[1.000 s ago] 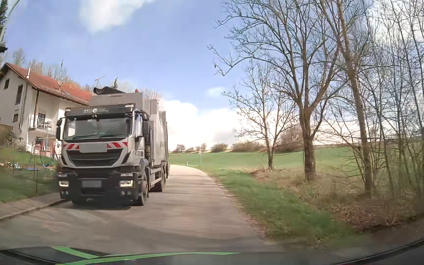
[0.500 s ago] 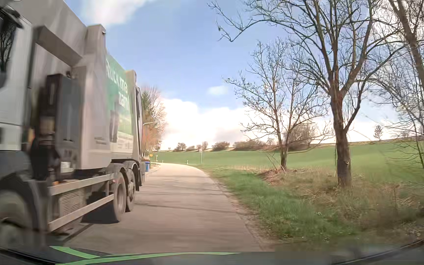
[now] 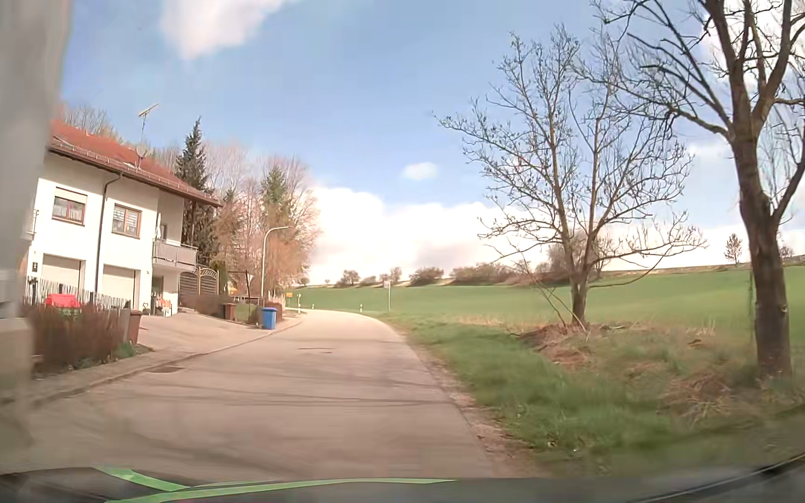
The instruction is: Follow the waypoints while adhering to traffic rules and regulations
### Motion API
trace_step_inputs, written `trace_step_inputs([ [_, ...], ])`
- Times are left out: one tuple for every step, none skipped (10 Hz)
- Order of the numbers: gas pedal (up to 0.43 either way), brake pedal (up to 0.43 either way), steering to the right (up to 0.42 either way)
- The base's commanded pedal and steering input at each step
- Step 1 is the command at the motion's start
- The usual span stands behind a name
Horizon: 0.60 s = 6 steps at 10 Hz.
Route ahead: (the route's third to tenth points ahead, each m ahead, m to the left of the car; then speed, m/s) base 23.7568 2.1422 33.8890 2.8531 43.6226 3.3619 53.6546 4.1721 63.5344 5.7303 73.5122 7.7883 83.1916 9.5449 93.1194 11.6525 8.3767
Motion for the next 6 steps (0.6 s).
trace_step_inputs([
  [0.248, 0.000, -0.020],
  [0.248, 0.000, -0.020],
  [0.248, 0.000, -0.021],
  [0.248, 0.000, -0.021],
  [0.248, 0.000, -0.023],
  [0.248, 0.000, -0.024],
])
